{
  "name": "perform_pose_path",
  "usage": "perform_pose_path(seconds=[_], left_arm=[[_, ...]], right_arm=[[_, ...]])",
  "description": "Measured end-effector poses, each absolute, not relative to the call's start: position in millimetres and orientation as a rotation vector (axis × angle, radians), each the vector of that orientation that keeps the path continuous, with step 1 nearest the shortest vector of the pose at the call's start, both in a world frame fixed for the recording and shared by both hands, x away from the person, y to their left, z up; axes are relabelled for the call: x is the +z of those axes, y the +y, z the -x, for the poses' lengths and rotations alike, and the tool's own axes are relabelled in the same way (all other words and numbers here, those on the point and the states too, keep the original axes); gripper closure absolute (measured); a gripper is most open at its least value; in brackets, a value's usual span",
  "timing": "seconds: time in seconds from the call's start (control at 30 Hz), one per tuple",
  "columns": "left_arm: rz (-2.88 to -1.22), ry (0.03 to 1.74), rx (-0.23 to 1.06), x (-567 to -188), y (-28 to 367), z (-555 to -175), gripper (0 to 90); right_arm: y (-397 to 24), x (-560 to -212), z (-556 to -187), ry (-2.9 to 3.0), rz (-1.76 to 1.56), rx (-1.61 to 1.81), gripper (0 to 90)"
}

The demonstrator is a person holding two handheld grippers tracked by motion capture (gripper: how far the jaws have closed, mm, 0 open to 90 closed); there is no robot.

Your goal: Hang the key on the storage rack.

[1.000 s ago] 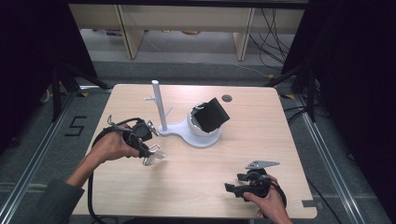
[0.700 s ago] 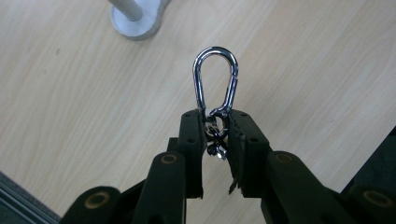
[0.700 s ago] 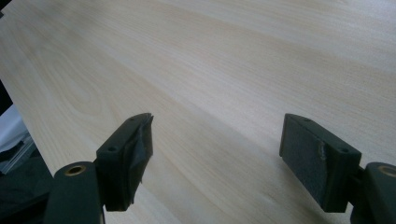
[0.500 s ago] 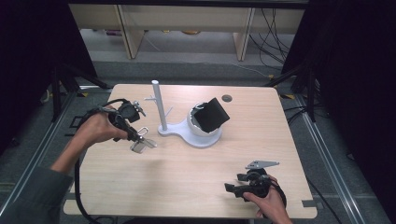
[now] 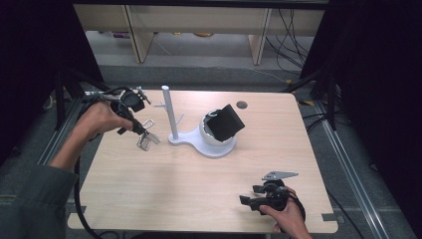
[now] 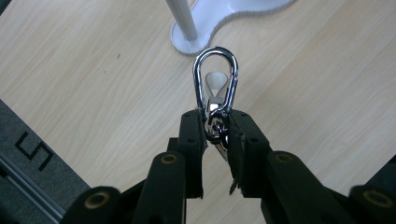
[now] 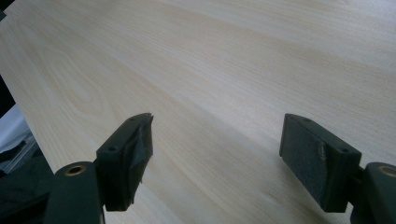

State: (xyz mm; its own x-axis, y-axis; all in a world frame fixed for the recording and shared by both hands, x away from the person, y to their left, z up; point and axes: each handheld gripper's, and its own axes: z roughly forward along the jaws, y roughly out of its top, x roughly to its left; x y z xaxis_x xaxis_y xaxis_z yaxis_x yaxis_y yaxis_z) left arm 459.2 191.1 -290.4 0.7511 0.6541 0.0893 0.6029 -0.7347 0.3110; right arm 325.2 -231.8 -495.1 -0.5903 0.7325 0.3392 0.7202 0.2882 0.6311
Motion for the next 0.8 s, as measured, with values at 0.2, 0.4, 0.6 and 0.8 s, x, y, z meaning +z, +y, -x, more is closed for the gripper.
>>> perform_pose_path(seconds=[0.2, 0.4, 0.6, 0.8], left_arm=[[-2.648, 1.029, 0.296, -284, 190, -472, 75.4], [-2.625, 1.054, 0.318, -277, 192, -482, 75.4], [-2.611, 1.073, 0.305, -279, 187, -491, 75.4], [-2.594, 1.098, 0.308, -283, 185, -502, 75.4]], right_arm=[[-231, -495, -325, 2.522, -1.413, 1.226, 26.5], [-231, -495, -325, 2.523, -1.403, 1.226, 26.5], [-230, -495, -324, 2.521, -1.410, 1.222, 26.5], [-230, -495, -324, 2.526, -1.400, 1.223, 26.5]])
